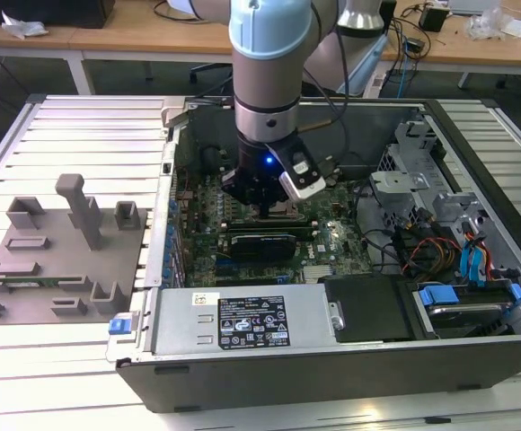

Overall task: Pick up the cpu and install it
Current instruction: 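Install the second cpu locking lever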

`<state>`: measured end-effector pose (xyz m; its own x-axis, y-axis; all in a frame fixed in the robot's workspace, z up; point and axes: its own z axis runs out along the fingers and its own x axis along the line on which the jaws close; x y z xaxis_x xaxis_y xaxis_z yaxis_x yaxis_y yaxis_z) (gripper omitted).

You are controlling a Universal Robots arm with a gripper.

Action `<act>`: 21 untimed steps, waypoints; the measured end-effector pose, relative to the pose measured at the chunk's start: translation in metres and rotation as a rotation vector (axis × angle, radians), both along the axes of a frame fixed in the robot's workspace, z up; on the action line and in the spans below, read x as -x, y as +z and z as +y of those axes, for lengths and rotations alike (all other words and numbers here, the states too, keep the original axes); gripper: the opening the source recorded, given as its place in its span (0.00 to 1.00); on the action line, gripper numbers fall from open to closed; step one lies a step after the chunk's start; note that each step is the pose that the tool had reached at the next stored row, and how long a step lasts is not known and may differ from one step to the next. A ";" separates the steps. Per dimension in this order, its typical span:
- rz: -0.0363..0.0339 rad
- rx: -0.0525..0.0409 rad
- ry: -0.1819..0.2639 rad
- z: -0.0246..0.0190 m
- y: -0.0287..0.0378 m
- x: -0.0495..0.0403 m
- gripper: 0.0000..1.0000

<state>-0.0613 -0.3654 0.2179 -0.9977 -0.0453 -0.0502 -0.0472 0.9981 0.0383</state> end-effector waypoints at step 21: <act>-0.0007 -0.0723 0.000 -0.0147 -0.0056 0.0160 0.11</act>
